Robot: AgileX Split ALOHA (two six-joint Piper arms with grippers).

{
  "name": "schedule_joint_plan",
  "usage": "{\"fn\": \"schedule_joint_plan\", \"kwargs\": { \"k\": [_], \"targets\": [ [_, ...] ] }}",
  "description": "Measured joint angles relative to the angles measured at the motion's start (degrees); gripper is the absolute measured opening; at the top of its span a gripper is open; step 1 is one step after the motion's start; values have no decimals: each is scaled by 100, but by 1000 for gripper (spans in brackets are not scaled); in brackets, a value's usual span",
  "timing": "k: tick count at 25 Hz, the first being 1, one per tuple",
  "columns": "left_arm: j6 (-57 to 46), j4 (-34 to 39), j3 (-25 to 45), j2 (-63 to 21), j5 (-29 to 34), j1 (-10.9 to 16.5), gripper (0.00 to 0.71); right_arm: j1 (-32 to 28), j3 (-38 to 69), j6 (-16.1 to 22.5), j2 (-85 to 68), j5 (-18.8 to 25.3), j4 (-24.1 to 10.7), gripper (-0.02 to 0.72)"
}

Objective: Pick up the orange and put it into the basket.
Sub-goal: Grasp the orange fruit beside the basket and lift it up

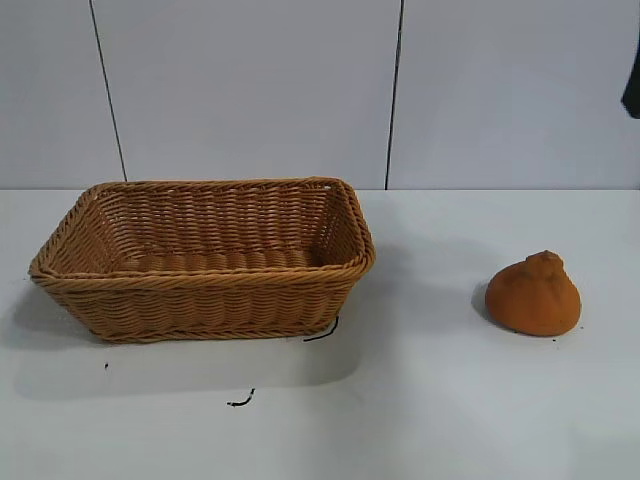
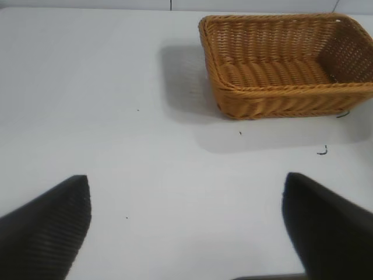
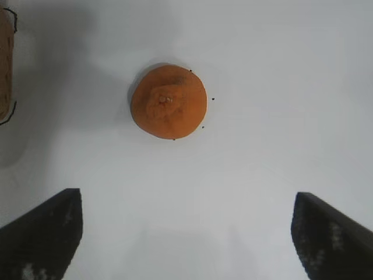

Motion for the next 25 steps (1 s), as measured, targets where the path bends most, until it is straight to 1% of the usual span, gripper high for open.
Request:
{"fn": "schedule_joint_plan", "kwargs": {
  "k": [2,5,9,14,19,22,23,24,25],
  "targets": [
    [0,0,0,0,0,0,639,27,-15,-24,303,-12,92,695],
    [0,0,0,0,0,0,639,183,-15,-62,716,-74,104,695],
    [0,0,0,0,0,0,639,421,-20,-49,1176,-367,98,695],
    [0,0,0,0,0,0,639,465,-20,261,1634,-569,-84,695],
    [0,0,0,0,0,0,639,465,-20,287,2047,-652,-318,695],
    [0,0,0,0,0,0,639,465,-20,293,2256,-684,-345,695],
    [0,0,0,0,0,0,639,465,-20,301,2297,-697,-345,690],
    [0,0,0,0,0,0,639,465,-20,316,2307,-711,-345,669],
    [0,0,0,0,0,0,639,465,-26,317,2307,-716,-345,618]
  ]
}}
